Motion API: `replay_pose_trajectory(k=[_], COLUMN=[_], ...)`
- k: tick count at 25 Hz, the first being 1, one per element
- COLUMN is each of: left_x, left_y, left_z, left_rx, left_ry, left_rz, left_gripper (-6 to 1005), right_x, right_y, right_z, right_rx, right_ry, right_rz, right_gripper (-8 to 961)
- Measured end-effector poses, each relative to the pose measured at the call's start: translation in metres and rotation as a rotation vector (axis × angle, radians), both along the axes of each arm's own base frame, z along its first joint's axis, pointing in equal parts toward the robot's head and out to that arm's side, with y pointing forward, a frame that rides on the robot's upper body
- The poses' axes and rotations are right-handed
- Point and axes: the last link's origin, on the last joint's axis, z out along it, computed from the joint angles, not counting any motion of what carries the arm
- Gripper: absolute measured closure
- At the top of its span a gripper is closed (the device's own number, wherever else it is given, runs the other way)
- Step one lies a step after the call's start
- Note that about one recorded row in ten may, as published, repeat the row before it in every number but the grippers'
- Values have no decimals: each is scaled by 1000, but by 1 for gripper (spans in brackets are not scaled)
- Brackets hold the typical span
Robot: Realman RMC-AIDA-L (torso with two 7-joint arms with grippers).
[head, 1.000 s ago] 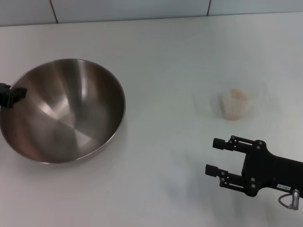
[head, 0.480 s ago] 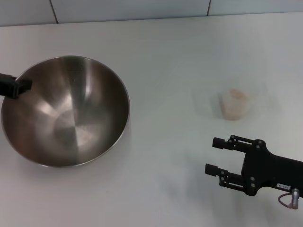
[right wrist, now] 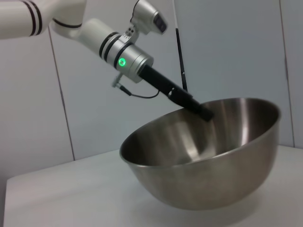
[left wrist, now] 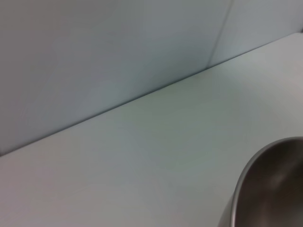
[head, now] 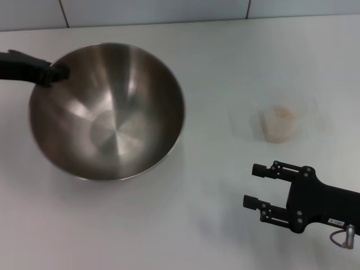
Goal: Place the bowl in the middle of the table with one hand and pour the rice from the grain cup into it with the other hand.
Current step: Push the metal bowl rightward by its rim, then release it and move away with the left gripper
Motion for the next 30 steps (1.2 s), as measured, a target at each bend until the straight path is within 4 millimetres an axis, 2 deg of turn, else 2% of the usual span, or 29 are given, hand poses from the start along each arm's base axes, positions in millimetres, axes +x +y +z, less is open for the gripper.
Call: replay_pose_trajectory(k=[7, 8, 15, 20, 30], left_x=[18, 27, 50, 57, 56], left_y=[8, 10, 18, 24, 31], left_z=[-15, -26, -53, -65, -83], left_rx=[-55, -90, -147, -142, -153], left_ry=[-38, -33, -29, -23, -7], left_rz=[-23, -44, -88, -103, -75], left_gripper=[949, 948, 938, 931, 917], right_x=[1, 1, 1, 1, 2], right_y=[0, -1, -2, -2, -3], right_z=[-1, -1, -1, -1, -1], right_rx=[0, -1, -2, -3, -7], right_ry=[-2, -2, -3, -3, -3], right_rz=[-3, -3, -6, -6, -8], right_gripper=[300, 300, 300, 300, 301])
